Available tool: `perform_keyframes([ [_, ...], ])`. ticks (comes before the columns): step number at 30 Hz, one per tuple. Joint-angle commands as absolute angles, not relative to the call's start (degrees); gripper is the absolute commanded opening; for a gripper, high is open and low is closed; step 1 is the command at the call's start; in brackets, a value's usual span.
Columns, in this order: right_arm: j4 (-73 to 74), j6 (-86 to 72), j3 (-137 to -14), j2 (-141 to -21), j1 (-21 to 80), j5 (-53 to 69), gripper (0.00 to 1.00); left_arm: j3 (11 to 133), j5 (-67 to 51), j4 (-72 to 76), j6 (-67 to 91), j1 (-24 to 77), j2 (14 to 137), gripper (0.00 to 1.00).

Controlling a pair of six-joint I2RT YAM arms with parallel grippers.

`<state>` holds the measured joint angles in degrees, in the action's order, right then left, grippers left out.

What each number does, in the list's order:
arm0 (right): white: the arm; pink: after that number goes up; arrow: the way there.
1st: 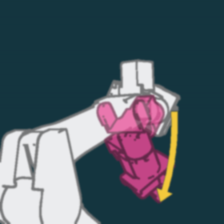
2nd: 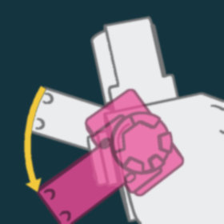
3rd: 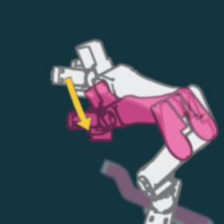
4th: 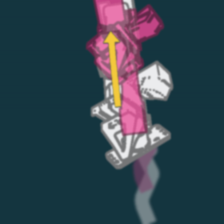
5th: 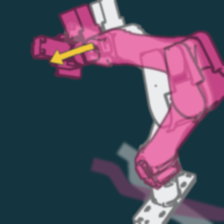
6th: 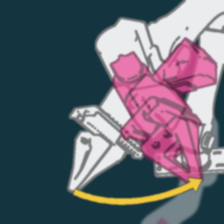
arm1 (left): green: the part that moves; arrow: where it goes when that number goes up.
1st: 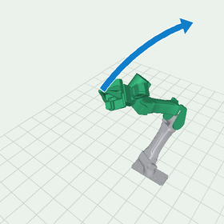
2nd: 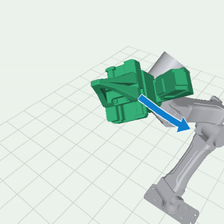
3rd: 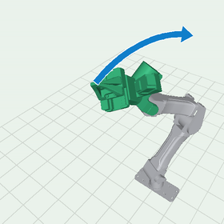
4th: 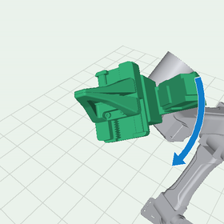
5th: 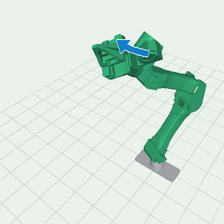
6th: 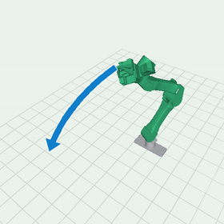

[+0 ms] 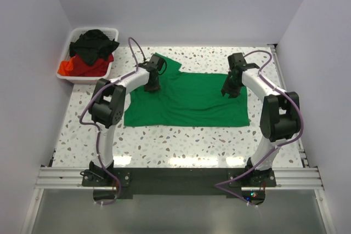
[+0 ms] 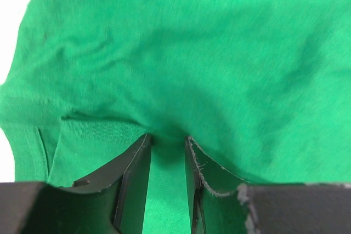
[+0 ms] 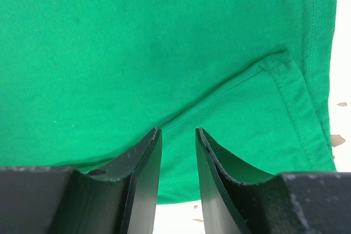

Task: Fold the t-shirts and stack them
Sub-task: Fold the tshirt

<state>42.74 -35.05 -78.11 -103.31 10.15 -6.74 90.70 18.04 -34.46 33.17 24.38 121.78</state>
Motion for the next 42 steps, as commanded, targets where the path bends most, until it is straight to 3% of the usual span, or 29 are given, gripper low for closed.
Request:
perform_keyframes([
  [1, 44.03, -34.72, -81.12, -103.97, 10.37, -8.26, 0.35, 95.27, 19.86, -33.58, 31.03, 23.91, 121.38, 0.36],
  [7, 46.93, -35.07, -86.12, -105.90, 10.28, -8.96, 0.36, 104.75, 19.16, -37.26, 29.53, 22.77, 119.88, 0.39],
  [18, 50.63, -33.05, -106.51, -118.64, 10.02, -14.15, 0.44, 132.18, 10.91, -41.85, 29.27, 16.88, 137.72, 0.50],
  [21, 48.78, -32.34, -110.64, -122.77, 9.49, -14.59, 0.44, 129.65, 9.51, -36.15, 28.83, 16.09, 138.69, 0.59],
  [27, 43.25, -32.61, -110.75, -124.89, 9.58, -13.27, 0.44, 125.15, 8.43, -24.19, 24.53, 15.38, 139.92, 0.65],
  [33, 41.92, -32.17, -109.16, -125.42, 9.49, -13.18, 0.43, 128.32, 9.58, -23.29, 22.06, 14.94, 143.17, 0.66],
  [42, 41.66, -29.88, -102.23, -122.53, 9.49, -14.59, 0.45, 122.18, 13.44, -26.28, 20.83, 15.12, 138.97, 0.66],
])
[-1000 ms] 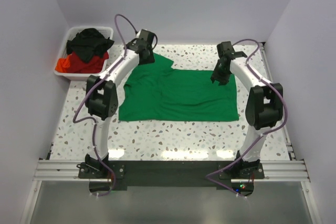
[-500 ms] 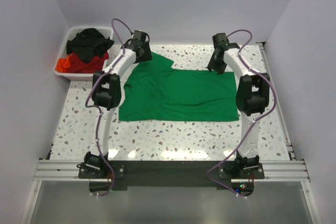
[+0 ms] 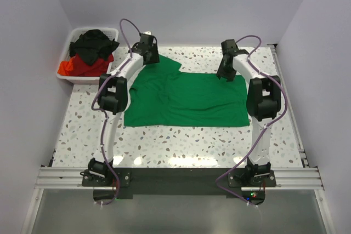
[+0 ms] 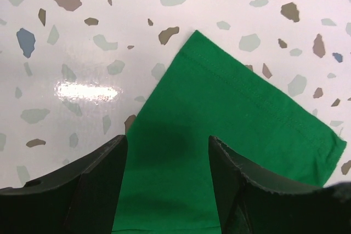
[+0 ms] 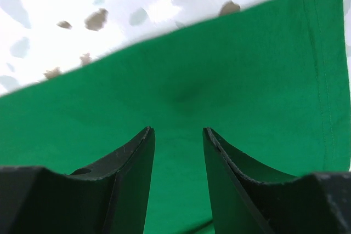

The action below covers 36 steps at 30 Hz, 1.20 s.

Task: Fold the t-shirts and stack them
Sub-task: Fold the tshirt

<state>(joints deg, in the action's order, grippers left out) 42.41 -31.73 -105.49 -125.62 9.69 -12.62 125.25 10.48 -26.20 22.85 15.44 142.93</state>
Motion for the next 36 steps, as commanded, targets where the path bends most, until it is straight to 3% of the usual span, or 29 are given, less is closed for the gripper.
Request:
perform_keyframes([
  [1, 41.57, -29.53, -100.82, -121.65, 9.49, -14.85, 0.47, 118.86, 13.45, -25.84, 20.83, 15.12, 136.52, 0.66],
  [21, 44.29, -28.47, -92.47, -114.27, 9.67, -15.03, 0.53, 104.16, 12.57, -35.42, 22.15, 17.22, 120.51, 0.66],
  [36, 44.40, -30.59, -81.13, -106.17, 10.99, -10.55, 0.54, 84.82, 8.96, -34.02, 26.98, 20.04, 111.71, 0.66],
])
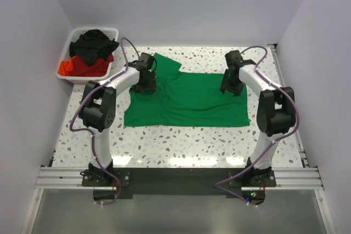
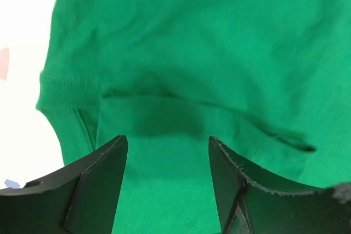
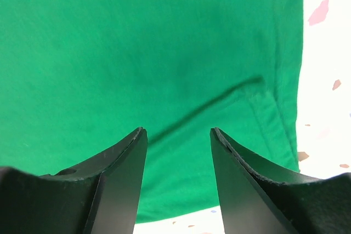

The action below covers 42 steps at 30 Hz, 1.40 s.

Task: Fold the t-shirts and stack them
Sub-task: Fold the tshirt

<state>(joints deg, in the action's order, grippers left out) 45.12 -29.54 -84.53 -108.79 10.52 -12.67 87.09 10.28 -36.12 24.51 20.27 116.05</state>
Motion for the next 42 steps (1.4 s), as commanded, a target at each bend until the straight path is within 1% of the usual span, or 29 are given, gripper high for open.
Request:
perform_keyframes([
  [1, 43.60, -31.02, -79.30, -106.17, 11.07, -9.42, 0.54, 83.94, 9.05, -33.23, 27.07, 20.04, 111.62, 0.66],
  [9, 37.36, -30.85, -73.57, -105.56, 11.34, -7.29, 0.54, 80.33, 9.49, -29.18, 27.33, 20.04, 111.71, 0.66],
  [15, 36.21, -30.23, -71.19, -106.52, 11.34, -7.47, 0.54, 77.52, 10.02, -27.60, 28.56, 20.04, 111.97, 0.66],
  [22, 36.03, -30.24, -66.45, -105.73, 11.34, -7.21, 0.54, 70.58, 10.63, -26.46, 30.06, 20.13, 110.66, 0.66],
  [32, 37.53, -31.20, -59.42, -100.03, 12.21, -6.33, 0.53, 61.80, 10.55, -25.93, 30.76, 20.83, 106.00, 0.65],
  [42, 39.20, -32.52, -52.56, -94.40, 13.80, -6.06, 0.53, 53.62, 10.02, -28.74, 31.55, 25.31, 98.80, 0.65],
])
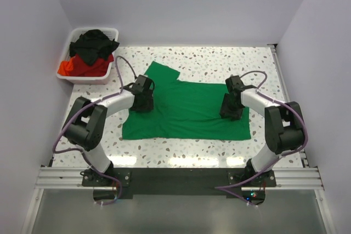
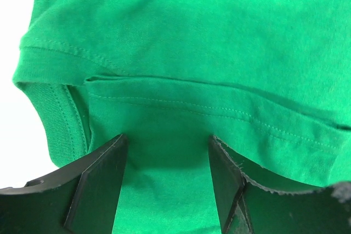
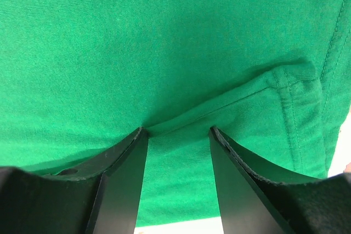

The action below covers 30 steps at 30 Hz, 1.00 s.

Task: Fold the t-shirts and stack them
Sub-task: Fold the tshirt

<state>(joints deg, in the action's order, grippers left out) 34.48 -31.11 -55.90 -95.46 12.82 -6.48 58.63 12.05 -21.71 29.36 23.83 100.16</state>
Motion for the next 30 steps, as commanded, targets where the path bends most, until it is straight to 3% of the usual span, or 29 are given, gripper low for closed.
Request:
perform_keyframes([
  [1, 39.46, -32.61, -52.21, -93.61, 13.89, -6.06, 0.52, 53.18, 10.19, -28.83, 31.64, 25.31, 97.74, 0.65],
  [9, 41.74, -33.31, -54.40, -89.83, 14.41, -7.56, 0.52, 55.19, 11.25, -30.32, 32.70, 25.40, 92.73, 0.65],
  [15, 46.84, -33.49, -65.11, -84.90, 14.33, -8.70, 0.53, 66.43, 13.09, -33.22, 30.59, 25.40, 89.39, 0.66],
  [22, 46.94, -32.87, -74.52, -89.11, 14.33, -11.77, 0.54, 81.97, 17.14, -36.38, 29.53, 24.52, 97.97, 0.67],
  [30, 43.60, -34.19, -83.23, -96.94, 13.10, -12.39, 0.54, 94.20, 13.44, -32.08, 28.57, 19.86, 111.86, 0.66],
])
